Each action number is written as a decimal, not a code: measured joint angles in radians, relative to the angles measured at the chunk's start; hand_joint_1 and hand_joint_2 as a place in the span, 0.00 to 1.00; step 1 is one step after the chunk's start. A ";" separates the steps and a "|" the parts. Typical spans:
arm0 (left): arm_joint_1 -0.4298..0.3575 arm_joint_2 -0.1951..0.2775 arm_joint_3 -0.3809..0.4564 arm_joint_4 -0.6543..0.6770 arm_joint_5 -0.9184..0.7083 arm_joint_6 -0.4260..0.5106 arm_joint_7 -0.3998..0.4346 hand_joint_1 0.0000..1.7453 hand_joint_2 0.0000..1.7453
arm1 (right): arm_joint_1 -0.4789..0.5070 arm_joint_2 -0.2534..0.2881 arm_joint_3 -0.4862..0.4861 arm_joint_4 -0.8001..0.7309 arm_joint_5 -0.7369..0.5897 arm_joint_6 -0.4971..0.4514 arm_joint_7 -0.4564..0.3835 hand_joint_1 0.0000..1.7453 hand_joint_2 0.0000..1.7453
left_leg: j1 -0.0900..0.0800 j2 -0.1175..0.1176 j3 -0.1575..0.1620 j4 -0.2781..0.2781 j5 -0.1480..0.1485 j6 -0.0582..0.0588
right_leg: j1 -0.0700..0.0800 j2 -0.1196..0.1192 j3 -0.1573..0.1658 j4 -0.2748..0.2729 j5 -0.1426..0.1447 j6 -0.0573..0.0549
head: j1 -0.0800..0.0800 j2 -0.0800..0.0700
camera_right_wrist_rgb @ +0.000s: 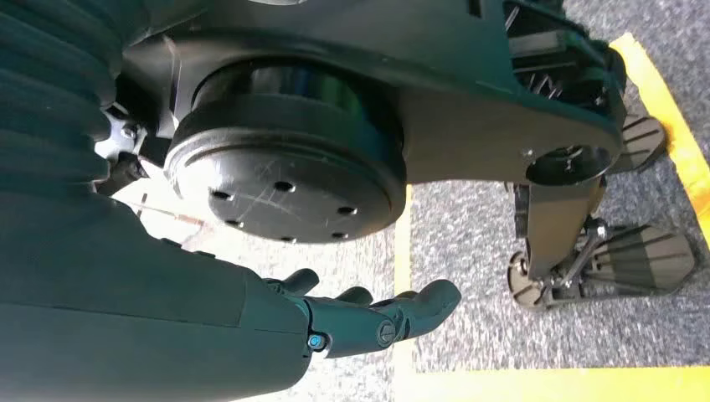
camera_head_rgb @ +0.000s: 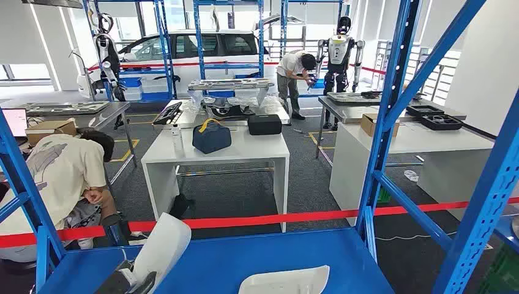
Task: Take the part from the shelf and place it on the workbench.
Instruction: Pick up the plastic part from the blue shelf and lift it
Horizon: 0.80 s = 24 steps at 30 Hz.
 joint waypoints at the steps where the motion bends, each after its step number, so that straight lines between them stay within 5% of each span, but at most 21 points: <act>1: 0.003 -0.002 0.003 -0.016 0.008 -0.006 0.001 1.00 1.00 | 0.000 0.000 0.000 0.000 -0.001 0.000 0.000 0.00 1.00 | 0.000 0.000 0.000 0.000 0.000 0.000 | 0.000 0.000 0.000 0.000 0.000 0.000 | 0.000 0.000; 5: 0.029 -0.014 0.026 -0.115 0.100 -0.075 -0.002 1.00 1.00 | 0.000 0.000 0.000 0.000 -0.009 -0.001 -0.002 0.00 1.00 | 0.000 0.000 0.000 0.000 -0.001 0.001 | 0.000 0.000 0.000 0.000 0.000 0.000 | 0.000 0.000; 12: 0.129 -0.037 0.048 -0.311 0.602 -0.452 0.143 1.00 1.00 | 0.000 0.000 0.000 0.000 -0.026 -0.007 -0.002 0.00 1.00 | -0.005 0.000 0.000 0.002 -0.004 0.005 | -0.005 0.000 0.002 -0.001 -0.001 0.005 | 0.000 0.000; 19: 0.192 -0.043 0.041 -0.425 0.865 -0.565 0.245 1.00 1.00 | 0.001 0.000 0.000 0.000 -0.037 -0.007 -0.014 0.00 1.00 | -0.008 0.002 0.003 0.000 0.001 0.023 | -0.012 0.000 0.006 -0.002 -0.001 0.022 | 0.000 0.000; 21: 0.208 -0.049 0.036 -0.463 0.918 -0.575 0.273 1.00 1.00 | 0.001 0.000 0.000 0.000 -0.044 -0.007 -0.015 0.00 1.00 | -0.002 0.005 0.006 -0.012 0.010 0.033 | -0.010 0.000 -0.008 0.038 -0.038 0.026 | 0.001 0.000; 24: 0.230 -0.064 0.026 -0.505 0.945 -0.578 0.302 1.00 1.00 | 0.003 0.000 0.000 0.000 -0.054 -0.007 -0.010 0.00 1.00 | -0.001 0.008 -0.002 -0.014 0.016 0.040 | -0.009 0.000 -0.079 0.219 -0.144 0.027 | 0.002 0.000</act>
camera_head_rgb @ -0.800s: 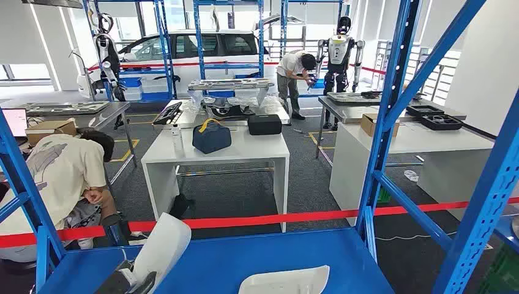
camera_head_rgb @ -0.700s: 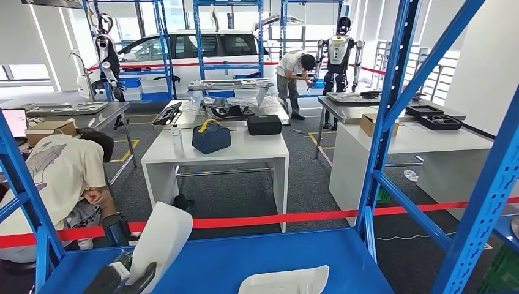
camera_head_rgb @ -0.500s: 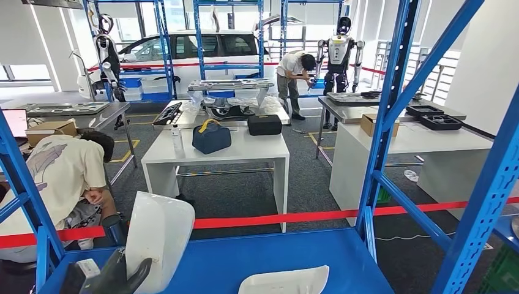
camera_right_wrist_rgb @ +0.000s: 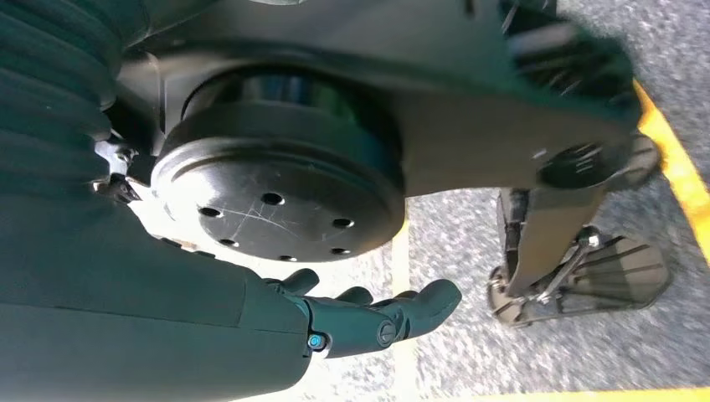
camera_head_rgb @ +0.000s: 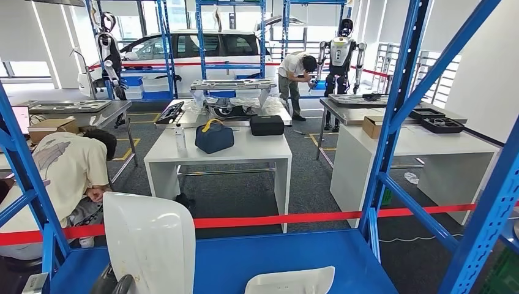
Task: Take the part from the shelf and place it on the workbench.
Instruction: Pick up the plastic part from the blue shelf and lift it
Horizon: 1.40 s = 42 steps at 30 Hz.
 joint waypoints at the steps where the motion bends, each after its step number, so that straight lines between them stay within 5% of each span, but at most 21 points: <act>1: 0.009 -0.005 -0.004 -0.011 0.003 0.000 0.006 1.00 1.00 | 0.001 0.000 0.000 0.000 -0.001 0.000 0.003 0.00 1.00 | 0.000 0.000 -0.004 0.002 0.001 0.000 | 0.000 0.000 -0.015 0.044 -0.015 0.001 | 0.000 0.000; 3: 0.025 -0.011 -0.009 -0.032 0.007 0.000 0.011 1.00 1.00 | 0.003 0.000 0.000 0.000 -0.002 0.000 0.009 0.00 1.00 | 0.001 0.001 -0.015 0.010 0.005 -0.004 | -0.001 0.000 0.012 0.019 0.009 0.001 | 0.000 0.000; 5: 0.037 -0.013 -0.011 -0.050 0.010 0.000 0.012 1.00 1.00 | 0.002 0.000 0.000 0.000 -0.002 0.000 0.011 0.00 1.00 | 0.002 0.001 -0.028 0.022 0.009 -0.012 | -0.002 -0.001 0.092 -0.111 0.055 -0.001 | 0.000 0.000; 7: 0.043 -0.013 -0.012 -0.065 0.013 0.000 0.012 1.00 1.00 | 0.001 0.001 0.000 0.000 -0.002 0.002 0.010 0.00 1.00 | 0.002 -0.002 -0.037 0.034 0.012 -0.023 | 0.001 0.001 0.133 -0.185 0.078 -0.009 | 0.001 0.000; 11: 0.059 -0.012 -0.013 -0.089 0.017 0.000 0.012 1.00 1.00 | 0.001 0.000 0.000 0.000 -0.002 0.007 0.001 0.00 1.00 | 0.002 -0.005 -0.050 0.042 0.016 -0.052 | 0.002 0.001 0.114 -0.189 0.093 -0.039 | 0.000 0.000; 13: 0.069 -0.011 -0.013 -0.098 0.017 0.000 0.012 1.00 1.00 | 0.002 0.001 0.000 0.000 -0.002 0.010 -0.007 0.00 1.00 | 0.006 -0.003 -0.074 0.100 -0.045 -0.066 | -0.001 -0.003 0.096 -0.191 0.110 -0.052 | -0.001 0.000; 15: 0.078 -0.010 -0.013 -0.106 0.018 0.000 0.011 1.00 1.00 | 0.002 0.000 0.000 0.000 -0.002 0.012 -0.014 0.00 1.00 | 0.010 -0.003 -0.109 0.223 -0.138 -0.076 | -0.001 -0.005 0.075 -0.191 0.127 -0.056 | -0.002 0.000; 17: 0.092 -0.010 -0.013 -0.112 0.019 0.000 0.011 1.00 1.00 | 0.003 0.000 0.000 0.000 -0.001 0.014 -0.022 0.00 1.00 | 0.011 -0.002 -0.115 0.309 -0.174 -0.080 | 0.000 -0.006 0.052 -0.190 0.146 -0.055 | -0.002 0.000; 19: 0.104 -0.009 -0.013 -0.118 0.019 0.000 0.011 1.00 1.00 | 0.003 0.000 0.001 0.000 0.000 0.015 -0.027 0.00 1.00 | 0.011 -0.003 -0.050 0.255 -0.141 -0.076 | 0.000 -0.006 0.030 -0.189 0.164 -0.051 | -0.002 0.000; 21: 0.109 -0.009 -0.012 -0.129 0.018 0.000 0.010 1.00 1.00 | 0.003 0.000 0.002 0.000 0.002 0.017 -0.029 0.00 1.00 | 0.009 -0.003 0.059 0.109 -0.117 -0.068 | 0.000 -0.006 0.015 -0.189 0.181 -0.044 | -0.002 0.000; 23: 0.115 -0.008 -0.010 -0.141 0.017 0.000 0.008 1.00 1.00 | 0.003 0.000 0.004 0.000 0.005 0.023 -0.034 0.00 1.00 | 0.003 -0.004 0.112 0.024 -0.117 -0.059 | 0.000 -0.005 0.013 -0.193 0.197 -0.032 | -0.002 0.000; 26: 0.130 -0.005 -0.003 -0.152 0.015 0.000 0.001 1.00 1.00 | 0.004 0.000 0.009 0.000 0.007 0.031 -0.040 0.00 1.00 | 0.000 -0.002 0.102 0.007 -0.100 -0.037 | -0.001 -0.004 0.012 -0.204 0.214 -0.012 | -0.002 0.000; 27: 0.134 -0.004 -0.002 -0.154 0.015 0.000 0.000 1.00 1.00 | 0.005 0.000 0.010 0.000 0.007 0.032 -0.040 0.00 1.00 | 0.002 -0.001 0.096 0.003 -0.088 -0.027 | -0.001 -0.003 0.006 -0.193 0.196 -0.008 | -0.002 0.000; 31: 0.148 -0.003 0.000 -0.160 0.014 0.000 -0.001 1.00 1.00 | 0.005 0.000 0.019 0.000 0.007 0.033 -0.039 0.00 1.00 | 0.003 0.001 0.045 0.001 -0.038 -0.008 | 0.001 -0.002 -0.051 0.011 0.020 -0.003 | 0.002 0.000; 33: 0.157 -0.003 0.000 -0.160 0.014 -0.001 -0.001 1.00 1.00 | 0.005 0.000 0.020 0.000 0.005 0.036 -0.040 0.00 1.00 | 0.001 0.002 0.011 0.008 -0.017 -0.009 | 0.002 -0.002 -0.039 0.066 0.017 -0.003 | 0.002 0.000; 35: 0.165 -0.003 0.001 -0.161 0.014 -0.002 -0.002 1.00 1.00 | 0.004 -0.001 0.021 0.000 -0.001 0.045 -0.044 0.00 1.00 | 0.001 0.003 -0.021 0.019 0.001 -0.014 | 0.003 -0.002 0.042 -0.011 0.064 -0.008 | 0.003 0.000; 38: 0.174 -0.002 0.004 -0.166 0.007 -0.005 -0.005 1.00 1.00 | 0.000 -0.002 0.021 0.000 -0.013 0.062 -0.054 0.00 1.00 | -0.001 0.003 -0.051 0.035 0.022 -0.028 | 0.010 -0.001 0.163 -0.186 0.060 -0.018 | 0.001 0.000; 42: 0.178 0.001 0.008 -0.171 -0.001 -0.006 -0.011 1.00 1.00 | -0.002 -0.002 0.021 0.000 -0.021 0.079 -0.066 0.00 1.00 | 0.004 0.001 -0.060 0.037 0.030 -0.055 | 0.012 -0.004 0.150 -0.215 0.081 -0.040 | 0.000 0.000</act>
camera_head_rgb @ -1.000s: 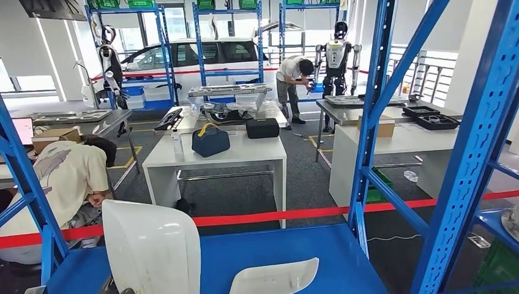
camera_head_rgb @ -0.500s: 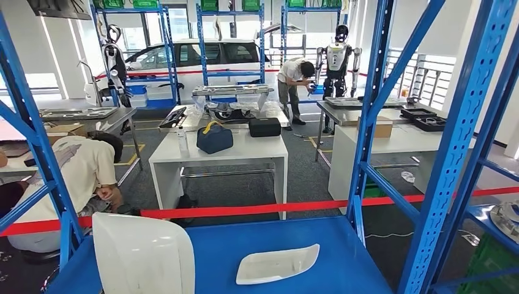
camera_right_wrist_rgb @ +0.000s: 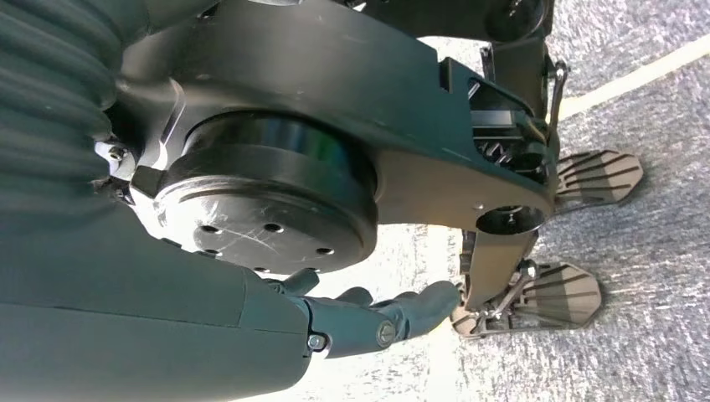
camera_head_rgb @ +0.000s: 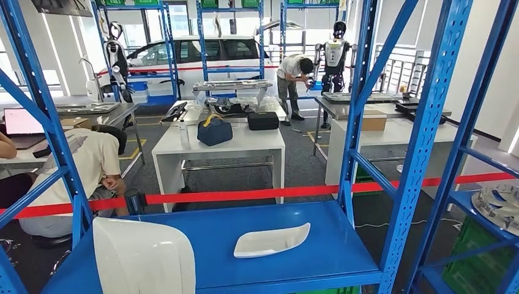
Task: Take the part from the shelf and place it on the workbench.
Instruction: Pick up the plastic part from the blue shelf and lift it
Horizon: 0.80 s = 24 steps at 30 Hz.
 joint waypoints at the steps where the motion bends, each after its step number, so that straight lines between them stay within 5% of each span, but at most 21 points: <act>1: 0.001 0.002 0.002 -0.001 0.000 0.000 -0.001 1.00 1.00 | 0.000 0.000 0.000 0.000 -0.002 0.004 -0.001 0.00 1.00 | 0.001 -0.001 -0.009 0.021 -0.031 -0.007 | -0.003 -0.002 -0.009 -0.004 0.013 -0.007 | 0.000 0.000; 4: 0.004 0.005 0.007 -0.003 0.000 0.000 -0.002 1.00 1.00 | 0.000 0.001 0.000 0.000 -0.007 0.008 -0.001 0.00 1.00 | 0.009 -0.001 -0.042 0.182 -0.176 -0.026 | -0.005 -0.006 -0.050 -0.006 0.051 -0.013 | -0.003 -0.001; 6: 0.008 0.006 0.009 -0.004 0.000 0.000 -0.002 1.00 1.00 | 0.000 0.001 0.000 0.000 -0.009 0.008 0.001 0.00 1.00 | 0.013 -0.001 -0.036 0.263 -0.192 -0.033 | -0.006 -0.009 -0.081 -0.004 0.077 -0.009 | -0.004 -0.001; 7: 0.009 0.006 0.011 -0.005 0.000 0.000 -0.003 1.00 1.00 | 0.000 0.001 0.000 0.000 -0.009 0.008 0.002 0.00 1.00 | 0.014 -0.001 -0.011 0.257 -0.170 -0.034 | -0.006 -0.010 -0.097 -0.002 0.089 -0.007 | -0.004 -0.001; 9: 0.011 0.007 0.014 -0.009 0.003 0.001 -0.003 1.00 1.00 | 0.000 0.001 0.000 0.000 -0.012 0.008 0.004 0.00 1.00 | 0.016 -0.002 0.087 0.149 -0.136 -0.033 | -0.007 -0.011 -0.123 0.002 0.111 0.001 | -0.004 -0.001; 11: 0.012 0.007 0.018 -0.016 0.005 0.001 -0.004 1.00 1.00 | -0.001 0.001 0.000 0.000 -0.013 0.008 0.005 0.00 1.00 | 0.012 -0.005 0.186 0.012 -0.152 -0.022 | -0.007 -0.010 -0.135 0.003 0.130 0.013 | -0.005 -0.001; 12: 0.013 0.007 0.019 -0.019 0.005 0.001 -0.005 1.00 1.00 | -0.001 0.001 0.000 0.000 -0.013 0.009 0.005 0.00 1.00 | 0.009 -0.006 0.209 -0.026 -0.164 -0.013 | -0.007 -0.010 -0.137 0.001 0.140 0.019 | -0.005 -0.001; 15: 0.015 0.006 0.023 -0.022 0.006 0.001 -0.005 1.00 1.00 | 0.001 0.001 0.000 0.000 -0.014 0.010 0.005 0.00 1.00 | 0.004 -0.002 0.191 -0.039 -0.143 0.020 | -0.011 -0.008 -0.145 -0.003 0.151 0.040 | -0.005 -0.001; 17: 0.017 0.006 0.023 -0.024 0.006 0.001 -0.003 1.00 1.00 | 0.003 0.001 0.000 0.000 -0.014 0.010 0.005 0.00 1.00 | 0.006 0.002 0.166 -0.041 -0.116 0.041 | -0.012 -0.005 -0.170 0.055 0.077 0.046 | -0.003 -0.001; 19: 0.020 0.004 0.024 -0.028 0.006 0.001 0.001 1.00 1.00 | 0.002 0.001 0.000 0.000 -0.015 0.010 0.006 0.00 1.00 | 0.002 0.003 0.135 -0.039 -0.090 0.049 | -0.010 -0.003 -0.202 0.178 -0.028 0.047 | -0.002 -0.001; 20: 0.022 0.002 0.024 -0.029 0.006 0.002 0.004 1.00 1.00 | 0.002 0.001 0.000 0.000 -0.016 0.010 0.006 0.00 1.00 | 0.000 0.004 0.117 -0.037 -0.076 0.050 | -0.009 -0.002 -0.210 0.238 -0.053 0.047 | -0.002 -0.001; 22: 0.027 -0.001 0.025 -0.032 0.006 0.002 0.010 1.00 1.00 | 0.001 0.001 0.000 0.000 -0.018 0.009 0.006 0.00 1.00 | -0.004 0.005 0.078 -0.030 -0.051 0.049 | -0.007 -0.002 -0.184 0.278 -0.032 0.044 | -0.001 -0.001; 24: 0.029 -0.003 0.028 -0.036 0.006 0.003 0.015 1.00 1.00 | 0.000 0.001 0.000 0.000 -0.021 0.009 0.006 0.00 1.00 | -0.005 0.005 0.045 -0.017 -0.032 0.045 | -0.003 -0.002 -0.092 0.186 0.010 0.035 | 0.000 -0.001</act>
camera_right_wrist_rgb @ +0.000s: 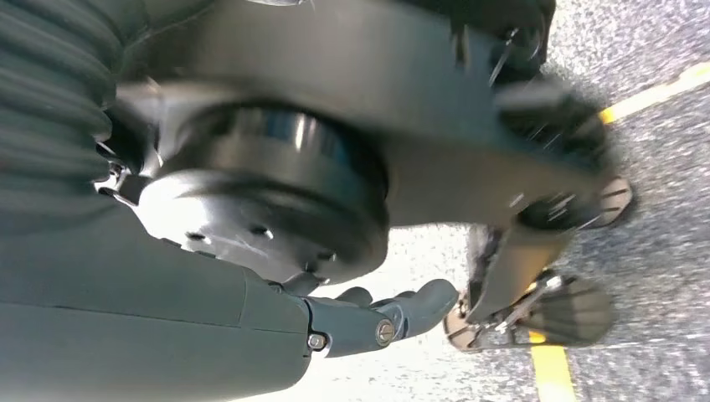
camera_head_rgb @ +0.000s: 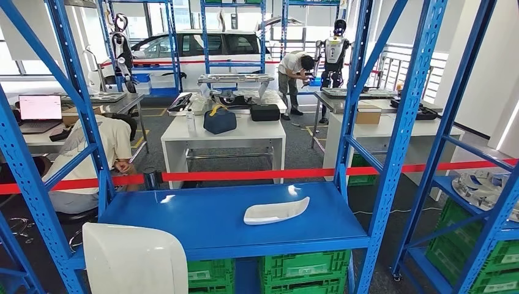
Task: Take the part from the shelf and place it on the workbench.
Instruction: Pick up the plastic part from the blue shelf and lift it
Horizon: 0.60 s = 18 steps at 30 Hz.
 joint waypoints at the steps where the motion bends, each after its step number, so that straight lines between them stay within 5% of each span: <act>1: 0.000 -0.001 0.002 -0.003 0.000 0.000 0.001 1.00 1.00 | -0.001 0.000 0.000 0.000 -0.001 0.000 0.000 0.00 1.00 | -0.001 0.000 -0.013 0.007 0.007 -0.004 | 0.003 0.000 0.056 -0.075 -0.003 -0.006 | 0.000 0.000; 3: 0.000 -0.003 0.004 -0.007 0.000 0.000 0.003 1.00 1.00 | -0.003 0.000 0.000 0.000 -0.003 0.000 -0.001 0.00 1.00 | -0.001 0.002 -0.025 0.015 0.022 -0.015 | 0.010 0.000 0.118 -0.174 -0.028 -0.015 | 0.001 0.000; 6: 0.001 -0.004 0.006 -0.008 0.000 0.000 0.004 1.00 1.00 | -0.002 0.000 0.000 0.000 -0.003 0.001 0.000 0.00 1.00 | 0.003 0.001 -0.032 0.011 0.039 -0.035 | 0.010 -0.002 0.108 -0.197 -0.014 -0.030 | 0.001 0.000; 8: 0.002 -0.004 0.009 -0.009 0.000 0.001 0.004 1.00 1.00 | -0.002 0.001 0.000 0.000 -0.004 0.001 0.000 0.00 1.00 | 0.005 -0.002 -0.050 0.054 -0.022 -0.047 | 0.005 -0.007 0.087 -0.205 0.015 -0.042 | 0.000 0.000; 10: 0.002 -0.004 0.011 -0.009 0.001 0.001 0.004 1.00 1.00 | -0.002 0.002 0.000 0.000 -0.004 0.001 0.000 0.00 1.00 | 0.011 -0.004 -0.074 0.164 -0.130 -0.060 | 0.003 -0.008 0.056 -0.205 0.042 -0.047 | -0.003 0.000; 12: 0.003 -0.004 0.011 -0.008 0.001 0.001 0.004 1.00 1.00 | -0.002 0.003 0.000 0.000 -0.004 0.001 0.000 0.00 1.00 | 0.017 -0.003 -0.079 0.270 -0.171 -0.070 | 0.002 -0.011 0.024 -0.203 0.068 -0.043 | -0.004 0.000; 14: 0.004 -0.004 0.012 -0.008 0.001 0.001 0.004 1.00 1.00 | -0.002 0.003 0.000 0.000 -0.004 0.002 -0.001 0.00 1.00 | 0.022 -0.003 -0.036 0.271 -0.128 -0.075 | 0.000 -0.013 -0.009 -0.200 0.094 -0.038 | -0.004 0.000; 16: 0.003 -0.004 0.013 -0.008 0.002 0.001 0.004 1.00 1.00 | -0.002 0.004 0.000 0.000 -0.004 0.002 -0.001 0.00 1.00 | 0.025 -0.004 0.068 0.147 -0.099 -0.078 | -0.002 -0.013 -0.037 -0.195 0.117 -0.029 | -0.004 0.000; 18: 0.002 -0.004 0.016 -0.009 0.003 0.001 0.004 1.00 1.00 | -0.002 0.004 0.000 0.000 -0.003 0.004 -0.001 0.00 1.00 | 0.022 -0.008 0.156 0.016 -0.124 -0.068 | -0.002 -0.012 -0.050 -0.192 0.137 -0.016 | -0.004 0.000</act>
